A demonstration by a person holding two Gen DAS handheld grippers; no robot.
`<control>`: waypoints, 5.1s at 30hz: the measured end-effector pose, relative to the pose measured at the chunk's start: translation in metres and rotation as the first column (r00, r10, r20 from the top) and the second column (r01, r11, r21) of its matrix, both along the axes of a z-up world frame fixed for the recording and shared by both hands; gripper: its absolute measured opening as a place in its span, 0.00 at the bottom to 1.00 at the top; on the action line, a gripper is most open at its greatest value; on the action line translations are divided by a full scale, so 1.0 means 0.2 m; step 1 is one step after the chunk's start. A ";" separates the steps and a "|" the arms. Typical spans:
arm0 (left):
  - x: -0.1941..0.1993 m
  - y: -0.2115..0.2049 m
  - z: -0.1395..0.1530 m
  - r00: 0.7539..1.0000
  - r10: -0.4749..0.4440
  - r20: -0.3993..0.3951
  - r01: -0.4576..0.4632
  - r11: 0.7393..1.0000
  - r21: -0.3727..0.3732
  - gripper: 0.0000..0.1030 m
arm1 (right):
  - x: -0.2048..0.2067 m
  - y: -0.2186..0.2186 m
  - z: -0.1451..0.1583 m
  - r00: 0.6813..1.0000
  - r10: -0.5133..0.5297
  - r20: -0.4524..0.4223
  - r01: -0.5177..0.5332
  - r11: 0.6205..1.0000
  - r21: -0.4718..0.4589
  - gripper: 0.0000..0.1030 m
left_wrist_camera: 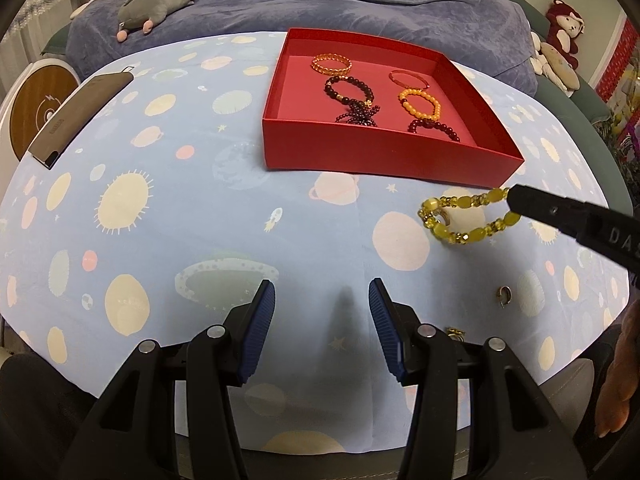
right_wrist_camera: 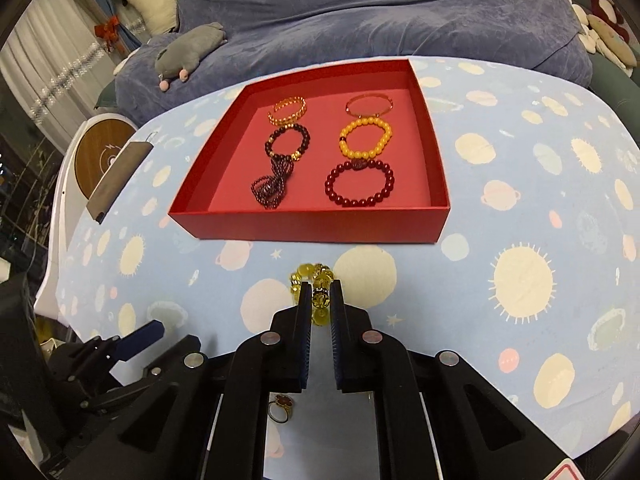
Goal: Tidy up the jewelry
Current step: 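Grasp the yellow jade bracelet with the right gripper, then grasp the gold ring with the left gripper while the right lifts the yellow jade bracelet, then carry the ring and jade bracelet into the red box and open both grippers, then withdraw both open grippers from the red box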
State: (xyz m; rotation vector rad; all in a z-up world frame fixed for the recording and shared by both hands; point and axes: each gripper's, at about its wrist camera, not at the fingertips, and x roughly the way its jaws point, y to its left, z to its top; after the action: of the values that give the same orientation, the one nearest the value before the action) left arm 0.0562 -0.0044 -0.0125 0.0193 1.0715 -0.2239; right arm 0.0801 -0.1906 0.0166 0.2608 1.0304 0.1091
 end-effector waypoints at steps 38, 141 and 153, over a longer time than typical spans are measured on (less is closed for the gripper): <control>-0.17 -0.33 -0.13 0.973 -0.230 0.010 0.230 0.972 0.042 0.19 | -0.36 -0.15 -0.26 0.990 -0.044 -0.137 0.040 0.999 -0.035 0.08; 0.46 -0.23 0.21 0.996 -0.036 0.077 0.034 0.999 0.031 0.62 | 0.24 -0.01 0.16 0.997 -0.034 0.069 0.036 0.999 -0.019 0.41; 0.25 -0.18 0.17 0.998 -0.025 0.060 0.021 0.998 0.057 0.62 | -0.03 -0.05 0.13 0.997 -0.039 0.062 0.042 0.998 -0.052 0.41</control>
State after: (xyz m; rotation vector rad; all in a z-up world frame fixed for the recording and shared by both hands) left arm 0.1061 -0.0408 0.0217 0.0890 1.0172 -0.2124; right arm 0.0732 -0.2010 0.0428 0.2287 0.9653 0.0523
